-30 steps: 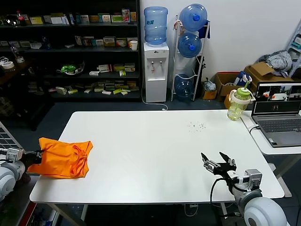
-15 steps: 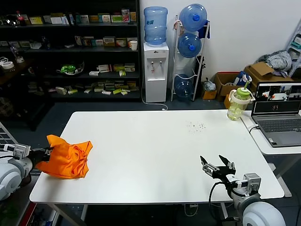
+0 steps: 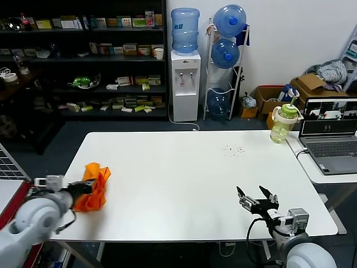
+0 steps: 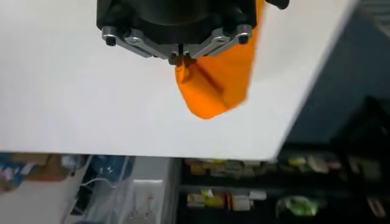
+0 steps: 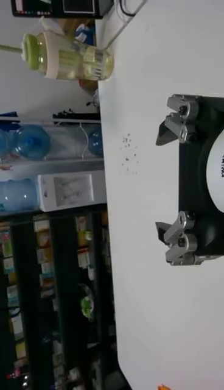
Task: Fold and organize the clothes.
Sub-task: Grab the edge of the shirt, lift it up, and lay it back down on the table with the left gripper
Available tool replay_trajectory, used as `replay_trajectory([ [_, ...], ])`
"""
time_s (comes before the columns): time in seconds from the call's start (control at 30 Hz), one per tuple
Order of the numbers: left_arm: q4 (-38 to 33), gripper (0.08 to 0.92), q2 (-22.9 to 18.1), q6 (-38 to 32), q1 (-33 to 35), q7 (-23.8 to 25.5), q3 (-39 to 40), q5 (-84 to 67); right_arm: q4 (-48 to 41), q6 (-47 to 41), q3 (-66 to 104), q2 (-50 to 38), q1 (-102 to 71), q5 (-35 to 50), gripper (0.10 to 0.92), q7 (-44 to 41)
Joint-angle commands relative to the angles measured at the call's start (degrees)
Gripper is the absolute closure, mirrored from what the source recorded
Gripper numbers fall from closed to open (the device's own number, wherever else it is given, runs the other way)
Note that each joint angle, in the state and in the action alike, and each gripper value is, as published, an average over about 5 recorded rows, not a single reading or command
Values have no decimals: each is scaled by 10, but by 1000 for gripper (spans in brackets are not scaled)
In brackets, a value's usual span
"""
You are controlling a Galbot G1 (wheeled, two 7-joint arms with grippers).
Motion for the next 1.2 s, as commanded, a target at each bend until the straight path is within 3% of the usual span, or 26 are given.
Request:
replay_trajectory([
  [0.03,24,901,-333,-7,-314,-256,318,-197,12,-2,30,9,-29,-2,203,2],
  [0.2,59,901,-370,-13,-324,-257,339,-169,9,-2,36,15,-34,-3,203,2],
  [1.2,95,900,-410,-26,-297,-234,320,-80,-7,12,14,17,-18,-6,203,-11],
])
